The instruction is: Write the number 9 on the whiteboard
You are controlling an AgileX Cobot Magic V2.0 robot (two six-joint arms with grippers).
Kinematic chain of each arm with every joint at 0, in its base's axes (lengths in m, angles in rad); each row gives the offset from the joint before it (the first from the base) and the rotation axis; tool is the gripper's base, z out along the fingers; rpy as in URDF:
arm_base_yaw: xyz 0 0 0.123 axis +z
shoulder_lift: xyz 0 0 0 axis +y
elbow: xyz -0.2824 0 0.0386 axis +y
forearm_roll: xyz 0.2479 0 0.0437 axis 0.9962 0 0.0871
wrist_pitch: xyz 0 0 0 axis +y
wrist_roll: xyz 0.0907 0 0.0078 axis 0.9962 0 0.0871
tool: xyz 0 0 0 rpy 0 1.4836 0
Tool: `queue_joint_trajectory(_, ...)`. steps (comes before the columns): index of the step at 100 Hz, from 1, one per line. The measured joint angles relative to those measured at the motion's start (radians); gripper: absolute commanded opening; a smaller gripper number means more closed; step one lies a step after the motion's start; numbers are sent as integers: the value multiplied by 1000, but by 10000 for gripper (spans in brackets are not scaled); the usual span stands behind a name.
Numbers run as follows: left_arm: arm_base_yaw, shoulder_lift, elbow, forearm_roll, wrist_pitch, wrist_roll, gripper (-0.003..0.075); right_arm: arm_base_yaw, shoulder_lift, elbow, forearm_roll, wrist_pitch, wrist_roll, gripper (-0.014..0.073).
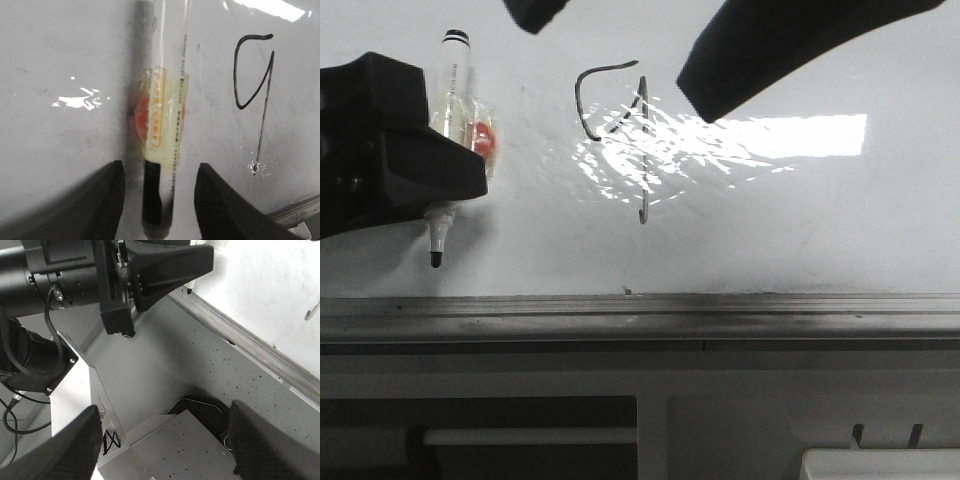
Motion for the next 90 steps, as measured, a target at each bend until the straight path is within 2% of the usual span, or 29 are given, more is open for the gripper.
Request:
queue_joint_trajectory(21,0,-29,-1,12,4,0,340,0,0,0,0,-6,0,461)
queue_joint_trajectory(28,0,-52,0,8,11,0,336,0,0,0,-6,-26,0,409)
queue_joint_trajectory(38,2,-103,0,23,15,0,335,0,0,0,-29,-59,0,229)
queue_joint_trajectory(46,2,-157,0,67,19,0,329,0,-5,8,-49,-100,0,32)
queue_joint_trajectory(51,2,-202,0,109,21,0,286,0,-17,21,-56,-127,0,-77)
queue_joint_trajectory(55,2,-232,0,144,23,0,235,0,-28,34,-60,-150,0,-69)
queue_joint_trajectory(65,2,-330,0,242,28,0,22,0,-63,83,-69,-205,0,-69)
queue_joint_trajectory(68,2,-358,2,265,28,0,-20,2,-76,99,-76,-222,0,-69)
queue_joint_trajectory(90,2,-568,66,374,66,0,-20,4,-235,282,-202,-421,-59,-69)
